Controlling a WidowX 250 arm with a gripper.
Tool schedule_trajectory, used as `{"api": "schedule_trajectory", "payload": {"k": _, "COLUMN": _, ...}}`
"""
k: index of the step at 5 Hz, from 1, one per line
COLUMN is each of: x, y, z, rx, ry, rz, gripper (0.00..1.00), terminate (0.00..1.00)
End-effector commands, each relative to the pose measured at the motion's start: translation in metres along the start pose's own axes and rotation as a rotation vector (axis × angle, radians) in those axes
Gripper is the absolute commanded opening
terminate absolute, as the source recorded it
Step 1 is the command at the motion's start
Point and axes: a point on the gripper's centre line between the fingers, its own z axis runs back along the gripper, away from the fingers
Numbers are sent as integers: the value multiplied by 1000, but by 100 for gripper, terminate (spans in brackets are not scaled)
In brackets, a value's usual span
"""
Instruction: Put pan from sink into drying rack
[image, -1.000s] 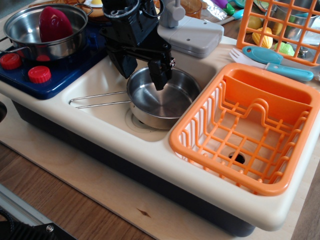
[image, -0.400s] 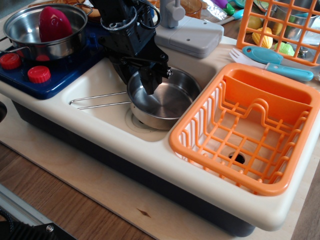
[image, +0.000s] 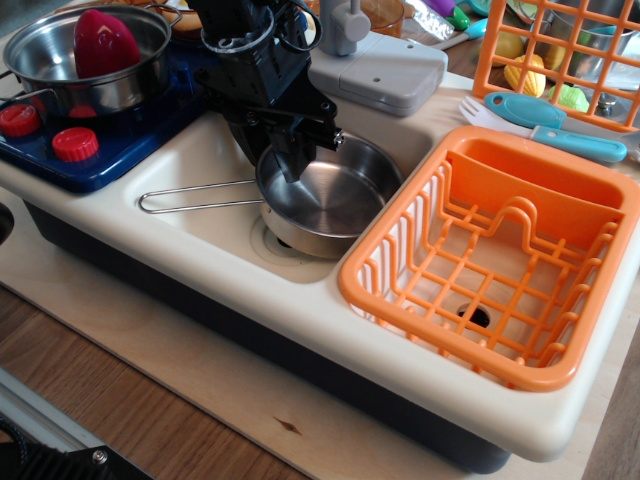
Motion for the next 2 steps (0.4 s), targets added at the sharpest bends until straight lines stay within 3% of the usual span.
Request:
{"api": "schedule_trajectory", "payload": {"k": 1, "x": 20, "y": -13, "z": 40, "rx": 110, "ry": 44, "rz": -46, "gripper": 0, "terminate": 0}}
{"api": "schedule_trajectory", "payload": {"k": 2, "x": 26, "y": -24, "z": 56, "rx": 145, "ry": 67, "rz": -32, "gripper": 0, "terminate": 0}}
